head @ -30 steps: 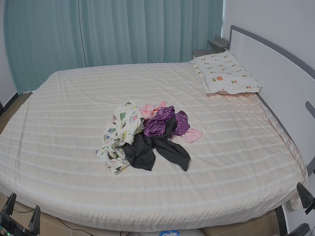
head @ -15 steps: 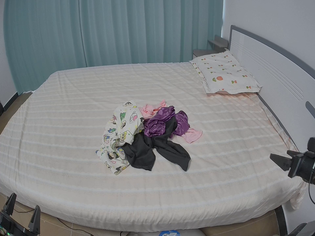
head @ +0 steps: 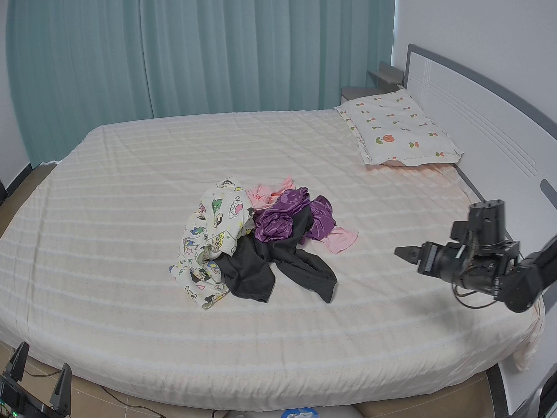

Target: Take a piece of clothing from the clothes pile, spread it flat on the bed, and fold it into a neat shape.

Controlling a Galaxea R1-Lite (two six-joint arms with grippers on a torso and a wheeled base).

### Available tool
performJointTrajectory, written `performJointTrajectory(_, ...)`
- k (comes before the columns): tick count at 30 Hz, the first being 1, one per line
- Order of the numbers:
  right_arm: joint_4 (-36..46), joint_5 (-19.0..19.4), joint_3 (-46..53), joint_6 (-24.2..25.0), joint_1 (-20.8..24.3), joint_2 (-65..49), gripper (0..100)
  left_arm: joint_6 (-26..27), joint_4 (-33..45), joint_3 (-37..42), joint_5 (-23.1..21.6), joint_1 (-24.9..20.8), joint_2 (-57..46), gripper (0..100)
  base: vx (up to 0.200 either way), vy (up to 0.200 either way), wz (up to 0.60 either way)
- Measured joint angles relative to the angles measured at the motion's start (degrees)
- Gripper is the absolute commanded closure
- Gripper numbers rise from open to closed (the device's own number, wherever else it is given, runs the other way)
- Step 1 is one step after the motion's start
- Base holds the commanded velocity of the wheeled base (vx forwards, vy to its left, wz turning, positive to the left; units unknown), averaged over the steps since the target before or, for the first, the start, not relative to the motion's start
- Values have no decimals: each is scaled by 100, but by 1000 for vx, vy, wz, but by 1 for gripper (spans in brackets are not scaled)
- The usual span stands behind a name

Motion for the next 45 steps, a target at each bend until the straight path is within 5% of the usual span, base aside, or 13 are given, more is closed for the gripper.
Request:
performJointTrajectory(11, -447, -283, -2139, 800, 736, 2861, 0, -7, 0, 0, 2, 0, 0, 0, 0, 0, 0)
performJointTrajectory(24, 429, -397, -4013, 1213, 1133, 4155, 0, -27, 0, 0, 9, 0, 0, 0, 0, 0, 0)
performJointTrajectory(25, 446, -400, -4102, 1229, 1152, 4207, 100, -24, 0, 0, 9, 0, 0, 0, 0, 0, 0)
performJointTrajectory(35, 267, -469, -4176, 1615, 1141, 4378, 100, -10, 0, 0, 2, 0, 0, 0, 0, 0, 0)
performJointTrajectory(45, -1246, -430, -2423, 2015, 1063, 3652, 100, 66, -10, 2, -2, 0, 0, 0, 0, 0, 0)
